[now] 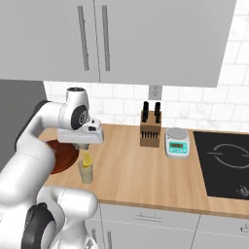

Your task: Grab a lemon wedge from the fridge and one ice cube from the ice bowl, and put them in the glass of lemonade.

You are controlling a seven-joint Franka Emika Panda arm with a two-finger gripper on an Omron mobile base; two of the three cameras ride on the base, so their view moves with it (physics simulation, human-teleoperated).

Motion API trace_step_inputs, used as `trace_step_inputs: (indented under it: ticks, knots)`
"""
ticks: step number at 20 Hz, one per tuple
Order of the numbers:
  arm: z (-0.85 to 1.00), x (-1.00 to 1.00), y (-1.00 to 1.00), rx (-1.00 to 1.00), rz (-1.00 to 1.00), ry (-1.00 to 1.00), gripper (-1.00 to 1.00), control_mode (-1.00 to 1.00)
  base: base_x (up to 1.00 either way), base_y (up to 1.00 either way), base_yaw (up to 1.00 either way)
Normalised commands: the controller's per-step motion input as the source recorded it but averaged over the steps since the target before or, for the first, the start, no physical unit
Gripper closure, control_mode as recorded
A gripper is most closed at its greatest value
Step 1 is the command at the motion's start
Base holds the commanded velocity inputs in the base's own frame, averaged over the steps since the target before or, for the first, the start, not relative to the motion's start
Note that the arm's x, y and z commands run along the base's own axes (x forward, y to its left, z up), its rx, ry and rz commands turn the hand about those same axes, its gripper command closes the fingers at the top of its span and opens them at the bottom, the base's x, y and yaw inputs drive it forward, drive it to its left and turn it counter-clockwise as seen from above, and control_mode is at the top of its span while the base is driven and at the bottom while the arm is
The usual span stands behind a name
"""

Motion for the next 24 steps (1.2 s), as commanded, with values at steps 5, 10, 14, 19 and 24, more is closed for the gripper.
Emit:
trace_step_inputs:
  ticks: [5,10,14,19,24]
  knots:
    - [0.00,0.00,0.15,0.00,0.00,0.00,1.00,-1.00,0.00,0.00,0.00]
    - [-0.05,0.00,0.00,0.00,0.00,0.00,1.00,-1.00,0.00,0.00,0.00]
    - [-0.08,0.00,0.00,0.00,0.00,0.00,1.00,-1.00,0.00,0.00,0.00]
    - [-0.10,0.00,0.00,0.00,0.00,0.00,1.00,-1.00,0.00,0.00,0.00]
    - [0.00,0.01,0.00,0.00,0.00,0.00,1.00,-1.00,0.00,0.00,0.00]
